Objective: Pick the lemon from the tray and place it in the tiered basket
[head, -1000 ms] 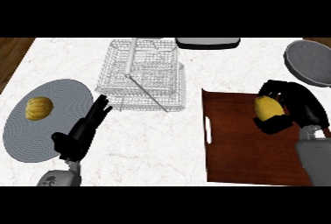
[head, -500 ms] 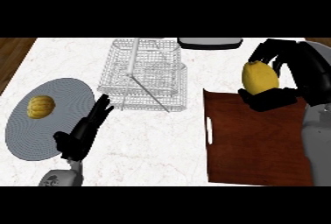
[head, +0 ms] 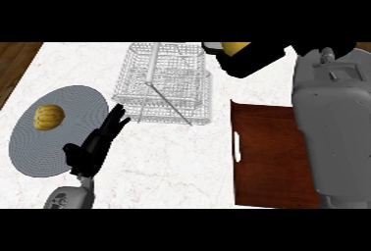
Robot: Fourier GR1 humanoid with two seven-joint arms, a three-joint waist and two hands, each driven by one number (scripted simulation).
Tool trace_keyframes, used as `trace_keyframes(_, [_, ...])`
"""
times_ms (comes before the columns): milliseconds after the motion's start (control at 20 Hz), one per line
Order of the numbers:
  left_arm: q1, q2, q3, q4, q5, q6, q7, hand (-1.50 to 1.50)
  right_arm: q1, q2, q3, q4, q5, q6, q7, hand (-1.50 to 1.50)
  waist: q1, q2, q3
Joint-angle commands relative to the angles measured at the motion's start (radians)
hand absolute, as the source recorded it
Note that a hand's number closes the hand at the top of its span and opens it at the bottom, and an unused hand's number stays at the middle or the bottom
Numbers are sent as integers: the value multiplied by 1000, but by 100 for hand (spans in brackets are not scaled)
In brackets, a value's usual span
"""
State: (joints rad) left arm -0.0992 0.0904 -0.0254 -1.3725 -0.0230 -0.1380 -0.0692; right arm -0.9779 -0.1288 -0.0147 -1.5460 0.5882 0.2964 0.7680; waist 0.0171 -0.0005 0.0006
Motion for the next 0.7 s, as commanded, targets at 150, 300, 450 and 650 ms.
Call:
trace_keyframes(150, [-67,1,18,9,20,-13,40,0,-236,114,-3,356,73,-166,-9,150,7,7,-2])
trace_keyframes(300, [-51,-4,8,72,-11,-11,-42,0,-336,127,4,485,48,-167,-15,150,7,7,-2])
trace_keyframes(450, [-20,-27,-16,2,-10,0,2,0,-376,128,-11,623,23,-216,-76,150,14,7,-2])
trace_keyframes(650, [-52,-24,-18,-3,-13,-4,31,0,-402,128,-3,816,5,-307,-206,150,25,13,-2])
